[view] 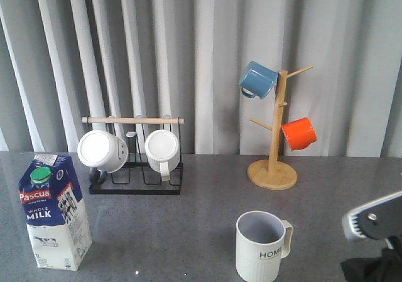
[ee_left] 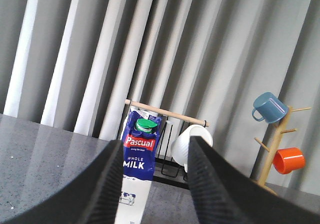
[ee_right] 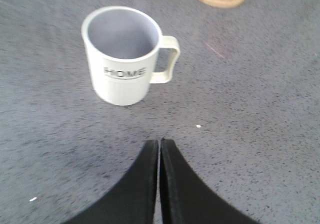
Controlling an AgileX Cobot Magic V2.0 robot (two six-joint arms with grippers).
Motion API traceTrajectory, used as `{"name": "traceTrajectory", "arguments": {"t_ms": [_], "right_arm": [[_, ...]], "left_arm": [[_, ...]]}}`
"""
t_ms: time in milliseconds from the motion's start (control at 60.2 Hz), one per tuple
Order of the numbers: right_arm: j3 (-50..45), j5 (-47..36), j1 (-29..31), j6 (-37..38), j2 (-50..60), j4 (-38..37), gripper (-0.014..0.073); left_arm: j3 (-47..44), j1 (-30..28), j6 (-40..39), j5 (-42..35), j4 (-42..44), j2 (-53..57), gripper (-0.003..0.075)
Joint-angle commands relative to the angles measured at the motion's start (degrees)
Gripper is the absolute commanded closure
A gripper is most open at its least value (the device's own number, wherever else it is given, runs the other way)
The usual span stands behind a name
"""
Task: Place milk next to cup
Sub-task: 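Open the right gripper and withdraw it from the mug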
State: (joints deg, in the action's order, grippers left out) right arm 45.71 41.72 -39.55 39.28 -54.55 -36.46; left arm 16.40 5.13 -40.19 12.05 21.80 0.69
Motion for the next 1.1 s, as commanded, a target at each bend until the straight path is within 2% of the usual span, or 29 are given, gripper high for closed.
{"name": "traceTrajectory", "arguments": {"t_ms": [0,233,366,565,748,947,1080], "right_arm": [[-1.02,-0.67,-2.39,-1.16,5.45,-0.24,0.0601],[-16.99,-0.04,-3.65,0.75,16.98,3.36,0.0599],[-21.98,-0.04,-3.65,2.38,21.47,4.67,0.0599],[-23.04,-0.35,-3.65,3.07,24.41,4.4,0.0599],[-23.04,-0.47,-3.65,3.01,24.47,4.4,0.0599],[-23.04,-0.47,-3.65,3.01,24.47,4.61,0.0599],[-23.04,-0.59,-3.65,2.39,24.53,5.5,0.0599]], "left_arm": [[1.35,0.13,-0.49,-3.48,-0.16,0.59,0.0416],[3.4,0.13,0.24,-1.64,-0.23,-4.38,0.0416],[9.3,0.19,7.54,2.38,-0.29,-13.15,0.0402],[21.88,0.19,24.42,8.67,-4.83,-26.62,0.035],[32.15,0.19,37.56,14.54,-11.43,-36.27,0.0258],[39.48,0.19,39.59,15.99,-14.36,-42.01,0.022],[45.67,0.19,41.55,20.25,-16.43,-45.94,0.022]]}}
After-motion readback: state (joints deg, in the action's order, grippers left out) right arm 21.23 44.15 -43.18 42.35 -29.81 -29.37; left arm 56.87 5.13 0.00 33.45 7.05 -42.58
